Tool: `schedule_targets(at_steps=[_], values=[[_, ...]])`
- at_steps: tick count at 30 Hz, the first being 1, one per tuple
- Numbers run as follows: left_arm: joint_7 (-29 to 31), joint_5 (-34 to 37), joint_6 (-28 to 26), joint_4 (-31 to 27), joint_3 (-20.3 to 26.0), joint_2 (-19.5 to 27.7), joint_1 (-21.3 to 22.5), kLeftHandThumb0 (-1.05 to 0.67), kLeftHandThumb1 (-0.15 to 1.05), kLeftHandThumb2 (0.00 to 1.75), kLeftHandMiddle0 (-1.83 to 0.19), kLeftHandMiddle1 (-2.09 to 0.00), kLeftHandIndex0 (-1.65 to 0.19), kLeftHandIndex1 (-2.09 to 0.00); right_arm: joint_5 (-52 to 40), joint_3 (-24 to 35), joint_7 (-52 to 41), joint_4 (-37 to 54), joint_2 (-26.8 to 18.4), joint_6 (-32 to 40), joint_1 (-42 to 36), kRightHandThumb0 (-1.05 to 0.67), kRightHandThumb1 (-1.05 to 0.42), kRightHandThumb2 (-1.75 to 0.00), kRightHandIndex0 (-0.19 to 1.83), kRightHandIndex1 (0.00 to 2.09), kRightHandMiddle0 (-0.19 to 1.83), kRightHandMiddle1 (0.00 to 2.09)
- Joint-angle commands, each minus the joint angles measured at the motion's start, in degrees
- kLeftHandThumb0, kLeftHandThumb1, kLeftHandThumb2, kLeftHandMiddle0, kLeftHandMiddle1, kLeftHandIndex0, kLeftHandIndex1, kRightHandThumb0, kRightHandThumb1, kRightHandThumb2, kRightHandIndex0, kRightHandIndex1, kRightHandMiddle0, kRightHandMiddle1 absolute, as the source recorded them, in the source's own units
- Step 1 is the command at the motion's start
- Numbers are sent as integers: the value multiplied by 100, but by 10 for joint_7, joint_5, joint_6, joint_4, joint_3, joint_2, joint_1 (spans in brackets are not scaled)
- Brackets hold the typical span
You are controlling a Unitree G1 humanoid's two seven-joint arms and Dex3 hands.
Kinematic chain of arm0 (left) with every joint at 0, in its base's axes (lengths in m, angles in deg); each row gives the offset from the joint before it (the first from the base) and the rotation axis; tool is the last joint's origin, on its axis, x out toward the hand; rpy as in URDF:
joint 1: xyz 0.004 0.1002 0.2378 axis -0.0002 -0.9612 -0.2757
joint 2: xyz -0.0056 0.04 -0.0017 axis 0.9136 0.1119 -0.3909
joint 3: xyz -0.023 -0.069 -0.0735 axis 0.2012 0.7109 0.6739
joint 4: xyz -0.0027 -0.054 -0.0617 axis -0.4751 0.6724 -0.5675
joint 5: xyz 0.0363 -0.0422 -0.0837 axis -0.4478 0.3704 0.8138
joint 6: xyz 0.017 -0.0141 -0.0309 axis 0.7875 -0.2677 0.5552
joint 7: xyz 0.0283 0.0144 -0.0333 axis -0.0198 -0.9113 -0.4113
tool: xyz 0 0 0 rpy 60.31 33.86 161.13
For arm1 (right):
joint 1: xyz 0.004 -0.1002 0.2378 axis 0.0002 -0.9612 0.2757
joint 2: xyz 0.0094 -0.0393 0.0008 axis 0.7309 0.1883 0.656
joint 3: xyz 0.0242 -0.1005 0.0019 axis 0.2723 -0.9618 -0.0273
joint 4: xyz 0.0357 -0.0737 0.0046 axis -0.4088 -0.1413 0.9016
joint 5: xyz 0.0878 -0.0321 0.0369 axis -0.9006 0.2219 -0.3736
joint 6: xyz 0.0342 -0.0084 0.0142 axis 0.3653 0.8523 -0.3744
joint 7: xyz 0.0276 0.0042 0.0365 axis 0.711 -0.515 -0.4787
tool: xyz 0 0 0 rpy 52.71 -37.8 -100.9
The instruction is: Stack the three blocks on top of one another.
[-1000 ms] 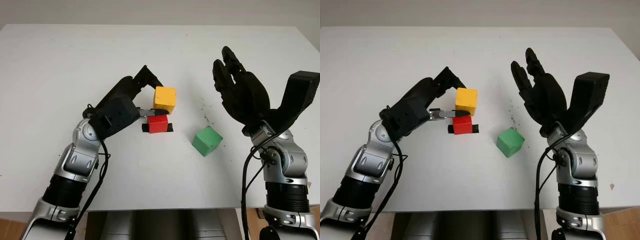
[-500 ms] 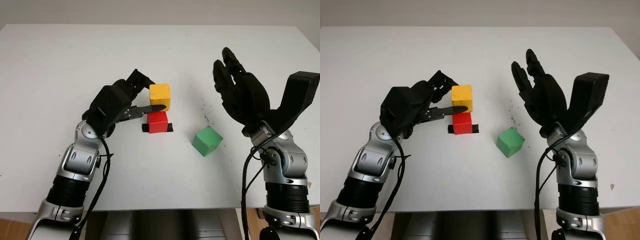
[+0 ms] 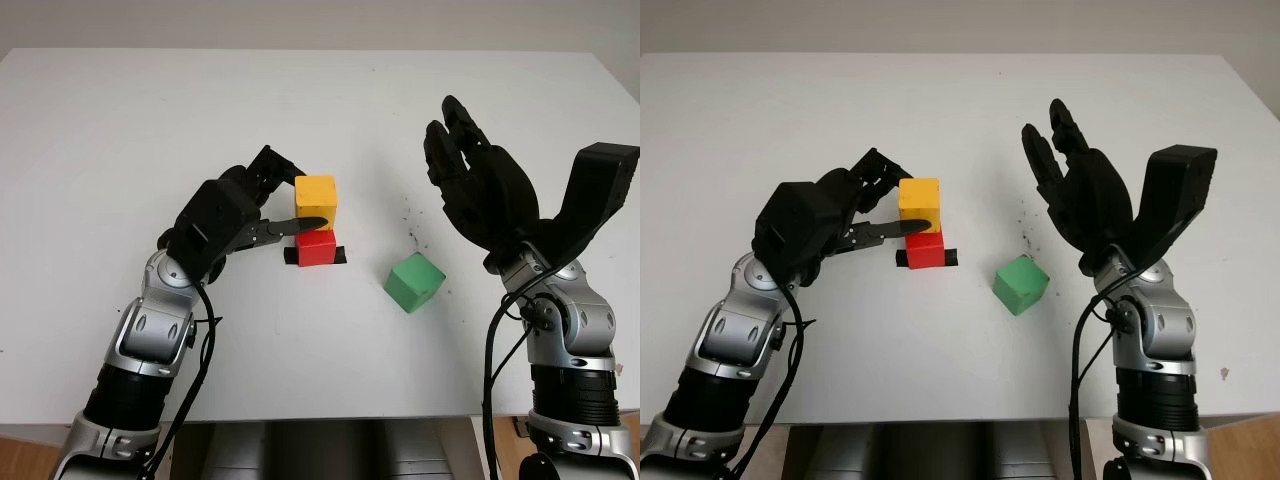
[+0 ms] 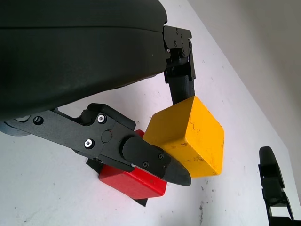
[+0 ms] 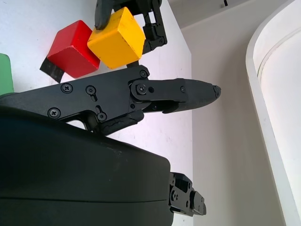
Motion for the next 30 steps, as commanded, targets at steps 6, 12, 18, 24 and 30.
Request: schedule_targets(at_steps=[6,12,18,24,30], values=[[-9,-5,7,-7,-5,-3,-3,-40,104,5,-16,-6,-28,-175,0,5,6,7,-3,0,3,-59,-105,-33,-19,0,-19,0],[-17,-12,10,0,-12,-4,-8,-41,104,5,-17,-6,-29,-174,1,4,2,3,-6,-4,4,-60,-105,-33,-19,0,-19,0],[-24,-14,9,11,-16,-7,-7,-41,104,5,-18,-6,-29,-174,0,7,-4,5,-8,-8,1,-59,-105,-33,-19,0,-19,0],[-18,-15,2,12,-21,-10,-7,-42,104,5,-17,-5,-31,-172,-1,11,-1,6,-7,-7,0,-59,-105,-32,-19,0,-19,0],[-17,-20,8,7,-28,-6,-16,-42,104,5,-16,-5,-31,-175,-3,13,-7,6,-8,-8,-1,-58,-105,-34,-19,0,-19,0]])
